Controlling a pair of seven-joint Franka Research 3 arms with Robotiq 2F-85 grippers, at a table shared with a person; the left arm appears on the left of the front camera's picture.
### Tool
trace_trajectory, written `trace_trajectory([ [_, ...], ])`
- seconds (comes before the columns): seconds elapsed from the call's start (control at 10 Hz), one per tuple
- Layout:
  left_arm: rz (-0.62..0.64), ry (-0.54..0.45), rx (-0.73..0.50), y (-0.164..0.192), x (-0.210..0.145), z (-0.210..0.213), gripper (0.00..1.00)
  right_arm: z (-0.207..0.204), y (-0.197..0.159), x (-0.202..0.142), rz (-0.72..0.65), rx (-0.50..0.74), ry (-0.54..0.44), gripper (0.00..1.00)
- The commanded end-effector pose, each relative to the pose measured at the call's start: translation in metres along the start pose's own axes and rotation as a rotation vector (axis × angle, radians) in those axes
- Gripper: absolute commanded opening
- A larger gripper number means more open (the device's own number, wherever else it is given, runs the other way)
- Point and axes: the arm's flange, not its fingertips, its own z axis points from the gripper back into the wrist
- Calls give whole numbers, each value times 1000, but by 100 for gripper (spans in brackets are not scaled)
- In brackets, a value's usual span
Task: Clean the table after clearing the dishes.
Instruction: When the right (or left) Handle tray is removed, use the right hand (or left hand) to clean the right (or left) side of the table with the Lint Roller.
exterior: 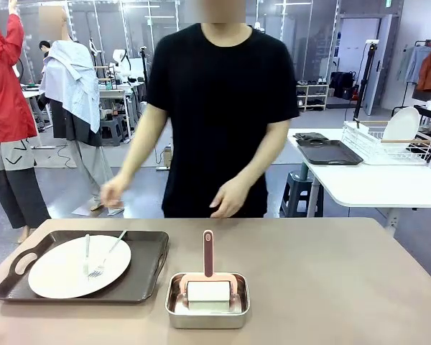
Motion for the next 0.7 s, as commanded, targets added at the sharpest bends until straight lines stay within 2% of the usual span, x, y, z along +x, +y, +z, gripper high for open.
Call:
trace_trajectory([
  [0.0,-1,2,-11,0,0,4,100,1,-1,-3,20,14,0,100],
  [0.6,-1,2,-11,0,0,4,100,1,-1,-3,20,14,0,100],
])
